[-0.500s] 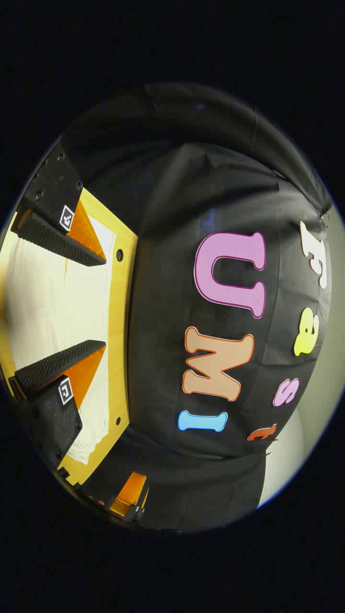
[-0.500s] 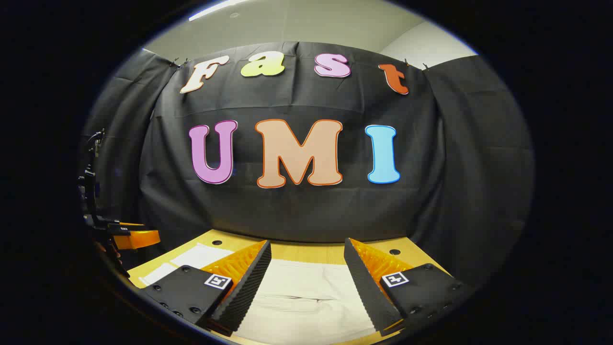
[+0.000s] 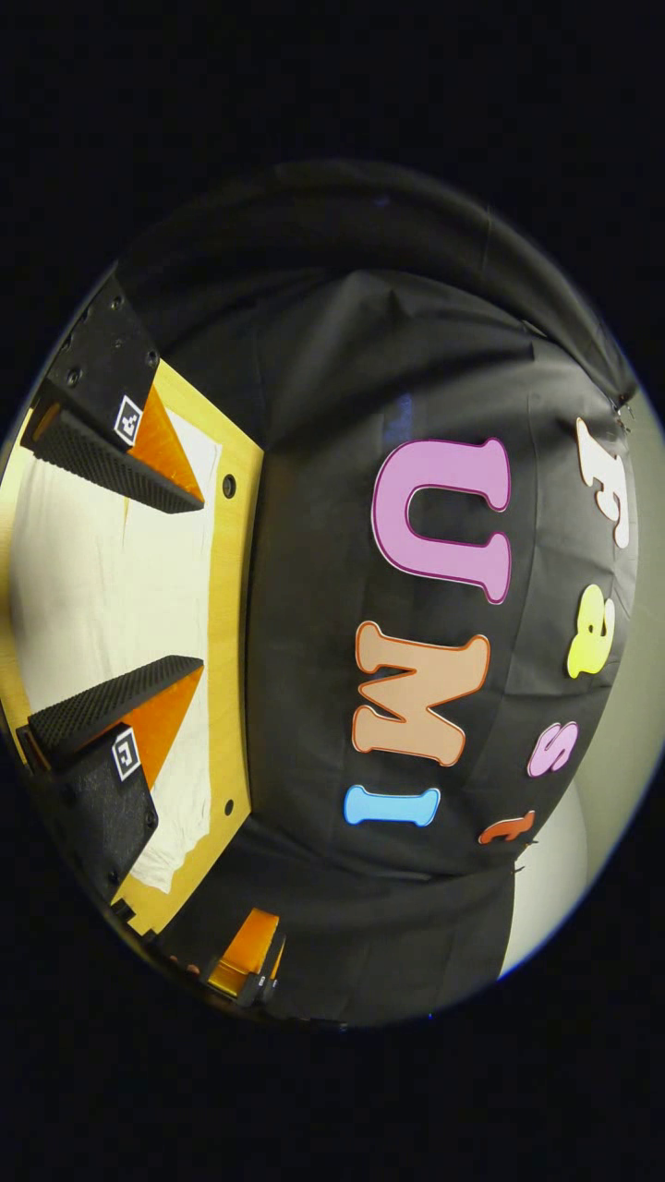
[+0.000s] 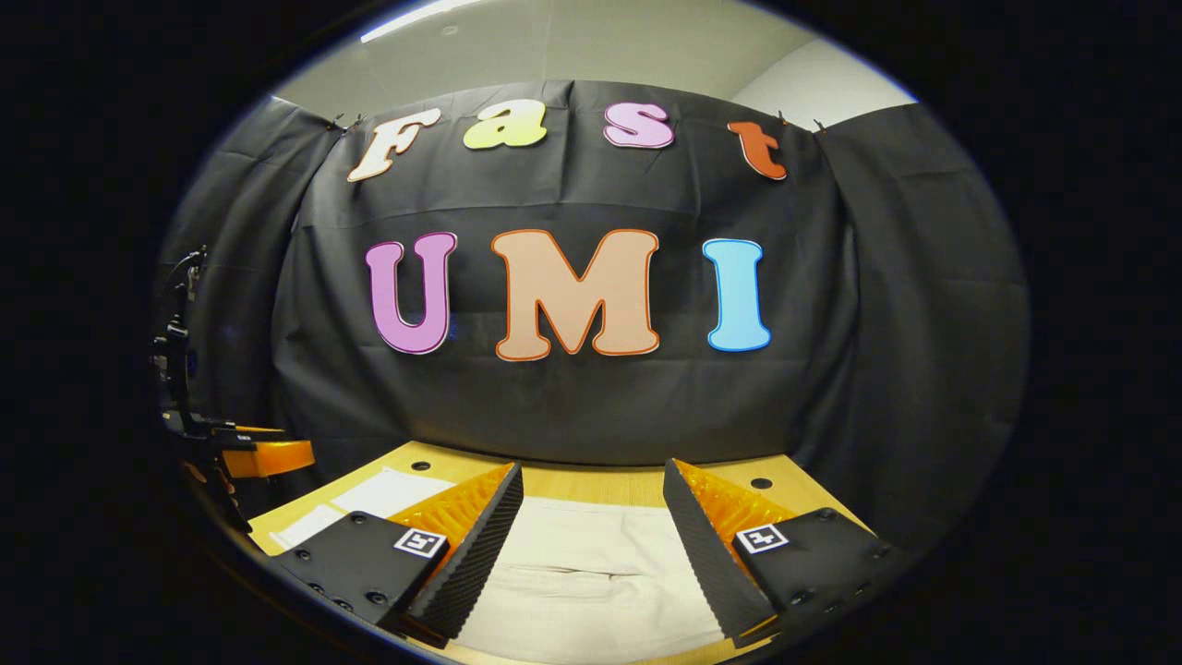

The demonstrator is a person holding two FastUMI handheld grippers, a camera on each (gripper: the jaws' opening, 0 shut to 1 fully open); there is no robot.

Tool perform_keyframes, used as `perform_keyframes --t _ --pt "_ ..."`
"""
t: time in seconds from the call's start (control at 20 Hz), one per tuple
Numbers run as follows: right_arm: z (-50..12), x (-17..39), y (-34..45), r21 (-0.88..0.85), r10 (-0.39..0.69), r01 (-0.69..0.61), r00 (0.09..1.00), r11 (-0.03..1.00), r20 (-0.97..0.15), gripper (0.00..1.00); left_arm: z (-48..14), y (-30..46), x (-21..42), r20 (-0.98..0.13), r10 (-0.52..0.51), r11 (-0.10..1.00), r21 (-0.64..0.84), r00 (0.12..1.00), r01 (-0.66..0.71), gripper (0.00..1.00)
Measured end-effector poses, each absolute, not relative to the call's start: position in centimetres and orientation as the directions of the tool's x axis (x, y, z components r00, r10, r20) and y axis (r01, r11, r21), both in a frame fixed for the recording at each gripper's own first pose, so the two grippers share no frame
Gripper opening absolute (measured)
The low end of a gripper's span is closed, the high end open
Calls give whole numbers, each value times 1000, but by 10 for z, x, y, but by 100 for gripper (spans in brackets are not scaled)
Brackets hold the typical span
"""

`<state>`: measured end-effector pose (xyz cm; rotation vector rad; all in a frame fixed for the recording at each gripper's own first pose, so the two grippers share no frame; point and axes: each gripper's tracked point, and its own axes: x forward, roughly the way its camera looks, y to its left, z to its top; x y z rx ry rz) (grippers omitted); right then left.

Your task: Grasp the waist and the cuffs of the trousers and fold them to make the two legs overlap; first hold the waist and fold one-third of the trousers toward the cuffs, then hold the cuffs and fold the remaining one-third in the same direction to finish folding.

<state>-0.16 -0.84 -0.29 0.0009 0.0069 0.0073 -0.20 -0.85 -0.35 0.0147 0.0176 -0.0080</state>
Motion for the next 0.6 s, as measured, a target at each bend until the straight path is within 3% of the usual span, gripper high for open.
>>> perform_keyframes --t 0.35,0.6 --pt "-11 -3 -3 -17 13 -14 1000 1000 -19 98 -10 -4 -6 -45 -10 999 40 999 12 94" --pt "-18 -4 -1 -19 7 -8 999 1000 -34 98 -37 1 -5 -128 -37 998 37 991 42 94"
